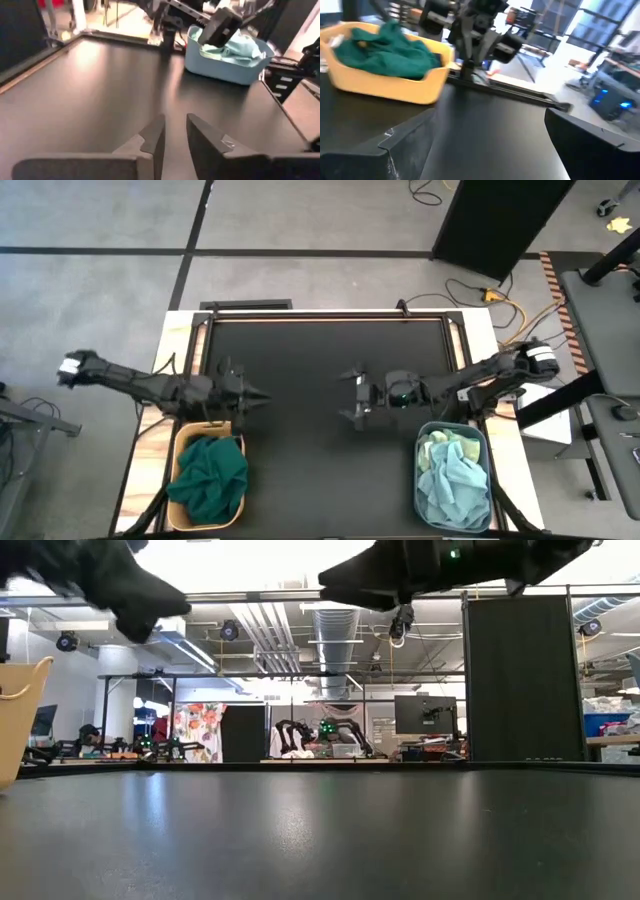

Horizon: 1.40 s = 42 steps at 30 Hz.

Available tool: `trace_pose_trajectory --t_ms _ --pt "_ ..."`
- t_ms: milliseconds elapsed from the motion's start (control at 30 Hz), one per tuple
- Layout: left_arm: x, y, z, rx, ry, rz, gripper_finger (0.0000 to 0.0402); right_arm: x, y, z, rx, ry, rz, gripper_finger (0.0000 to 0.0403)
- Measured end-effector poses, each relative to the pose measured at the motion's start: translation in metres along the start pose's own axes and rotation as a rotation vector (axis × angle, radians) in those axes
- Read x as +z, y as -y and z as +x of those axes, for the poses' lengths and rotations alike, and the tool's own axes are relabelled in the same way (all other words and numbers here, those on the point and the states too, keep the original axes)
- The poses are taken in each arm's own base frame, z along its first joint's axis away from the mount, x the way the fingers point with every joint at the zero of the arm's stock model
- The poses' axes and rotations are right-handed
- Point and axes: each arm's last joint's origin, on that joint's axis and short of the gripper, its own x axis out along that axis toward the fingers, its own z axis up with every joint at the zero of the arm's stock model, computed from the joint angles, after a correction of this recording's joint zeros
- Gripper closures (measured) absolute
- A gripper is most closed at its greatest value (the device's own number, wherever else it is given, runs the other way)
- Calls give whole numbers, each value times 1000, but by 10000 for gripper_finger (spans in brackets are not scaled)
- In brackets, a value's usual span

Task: Sort microfiber towel by color & place in baskets
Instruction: Return to Home Position

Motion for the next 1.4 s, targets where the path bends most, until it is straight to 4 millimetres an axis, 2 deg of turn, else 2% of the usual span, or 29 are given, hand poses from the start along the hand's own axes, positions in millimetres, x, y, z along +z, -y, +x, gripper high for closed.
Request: trace_pose_trajectory --t_ms 133,233,433,567,700,833,967,1100,1200,1300,1400 --pt "-12 -26 -1 12 61 33 358 -4 13 -26 -38 6 -8 39" --pt "-22 -37 -7 51 84 52 365 -11 18 -56 -64 19 37 39" --pt "-32 -43 -22 59 182 96 366 -31 24 -123 -161 39 185 39" --pt "-41 -46 -28 53 229 89 366 -42 27 -155 -167 -8 287 39" --pt "-56 -49 -30 50 251 82 366 -43 29 -180 -159 -46 348 39" --pt "-62 -51 -34 34 313 67 366 -34 35 -211 -169 55 376 39" --pt "-59 -51 -39 28 358 71 366 -49 31 -218 -154 106 382 39" --pt "-61 -52 -41 33 350 93 366 -74 22 -213 -135 107 425 39" --pt "-62 -52 -41 38 347 94 366 -85 21 -209 -147 150 429 39" --pt "-62 -53 -41 88 353 86 366 -88 24 -207 -169 142 402 39" --pt "-62 -53 -41 83 353 75 366 -82 30 -209 -122 165 358 39"
